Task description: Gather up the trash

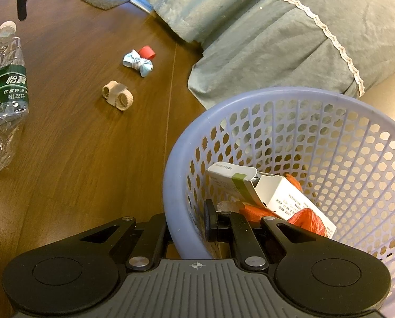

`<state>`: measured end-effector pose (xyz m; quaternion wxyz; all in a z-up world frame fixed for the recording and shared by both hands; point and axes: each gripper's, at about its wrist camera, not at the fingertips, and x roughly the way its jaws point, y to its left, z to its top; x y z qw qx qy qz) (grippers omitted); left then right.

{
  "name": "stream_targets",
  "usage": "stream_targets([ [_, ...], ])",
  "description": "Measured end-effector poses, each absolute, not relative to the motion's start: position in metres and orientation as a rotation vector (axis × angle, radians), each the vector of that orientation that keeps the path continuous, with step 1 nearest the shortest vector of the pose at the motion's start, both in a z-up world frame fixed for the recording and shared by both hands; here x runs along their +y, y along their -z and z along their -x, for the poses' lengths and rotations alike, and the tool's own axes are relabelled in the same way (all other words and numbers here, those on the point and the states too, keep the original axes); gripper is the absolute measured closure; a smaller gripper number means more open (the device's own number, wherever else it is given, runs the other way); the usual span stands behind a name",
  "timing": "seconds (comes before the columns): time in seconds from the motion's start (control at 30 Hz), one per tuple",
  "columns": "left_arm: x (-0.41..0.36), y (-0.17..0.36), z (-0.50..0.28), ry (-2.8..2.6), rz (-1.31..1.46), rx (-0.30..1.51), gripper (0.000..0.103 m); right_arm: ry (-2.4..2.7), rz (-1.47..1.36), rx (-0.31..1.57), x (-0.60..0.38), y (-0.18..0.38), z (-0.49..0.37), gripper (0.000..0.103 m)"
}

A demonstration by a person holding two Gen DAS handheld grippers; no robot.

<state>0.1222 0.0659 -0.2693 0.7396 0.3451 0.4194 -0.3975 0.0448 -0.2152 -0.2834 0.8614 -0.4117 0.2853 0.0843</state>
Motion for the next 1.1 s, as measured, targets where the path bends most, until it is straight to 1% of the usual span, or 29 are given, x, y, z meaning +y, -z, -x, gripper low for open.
stream_targets([
  [0.03,0.065,0.270,-0.126,0.869,-0.737,0.924,0.025,-0.177,0.865,0.599,-0.215,0.284,-0.044,0.097],
  [0.07,0.065,0.272,-0.133,0.852,-0.691,0.953,0.031,-0.178,0.867,0.599,-0.215,0.284,-0.044,0.097],
  [0.13,0.064,0.275,-0.142,0.802,-0.632,1.010,0.067,-0.178,0.868,0.600,-0.215,0.284,-0.044,0.097],
  [0.17,0.063,0.276,-0.145,0.768,-0.613,1.030,0.069,-0.178,0.866,0.599,-0.215,0.284,-0.044,0.097],
  [0.27,0.059,0.270,-0.142,0.730,-0.530,1.037,0.070,-0.178,0.867,0.599,-0.215,0.284,-0.043,0.097],
  [0.37,0.045,0.265,-0.130,0.727,-0.681,0.950,0.069,-0.179,0.866,0.598,-0.215,0.284,-0.043,0.097],
  [0.4,0.041,0.265,-0.127,0.723,-0.755,0.909,0.063,-0.177,0.865,0.599,-0.215,0.284,-0.043,0.097],
  [0.43,0.038,0.266,-0.125,0.730,-0.824,0.867,0.050,-0.177,0.865,0.599,-0.215,0.285,-0.043,0.097],
  [0.47,0.036,0.267,-0.123,0.751,-0.896,0.820,0.044,-0.177,0.865,0.600,-0.214,0.285,-0.043,0.097],
  [0.5,0.034,0.268,-0.123,0.775,-0.938,0.794,0.040,-0.176,0.864,0.599,-0.214,0.285,-0.043,0.097],
  [0.63,0.024,0.272,-0.128,0.912,-1.053,0.731,0.038,-0.178,0.868,0.600,-0.214,0.285,-0.043,0.097],
  [0.8,0.010,0.278,-0.141,1.047,-1.071,0.762,0.038,-0.181,0.874,0.600,-0.214,0.286,-0.043,0.097],
  [0.87,0.005,0.277,-0.142,1.050,-1.045,0.790,0.042,-0.180,0.873,0.600,-0.214,0.286,-0.043,0.097],
  [0.93,0.005,0.274,-0.141,1.042,-1.000,0.828,0.052,-0.180,0.872,0.599,-0.214,0.286,-0.043,0.097],
  [0.97,0.004,0.274,-0.138,1.039,-0.992,0.856,0.055,-0.179,0.870,0.599,-0.214,0.285,-0.043,0.097],
  [1.0,0.005,0.275,-0.134,1.035,-0.984,0.893,0.061,-0.178,0.868,0.599,-0.214,0.285,-0.043,0.097],
  [1.03,0.006,0.276,-0.129,1.032,-0.968,0.927,0.064,-0.178,0.866,0.599,-0.214,0.285,-0.044,0.097],
  [1.1,0.009,0.276,-0.119,1.018,-0.897,0.992,0.065,-0.178,0.862,0.598,-0.215,0.284,-0.044,0.097],
])
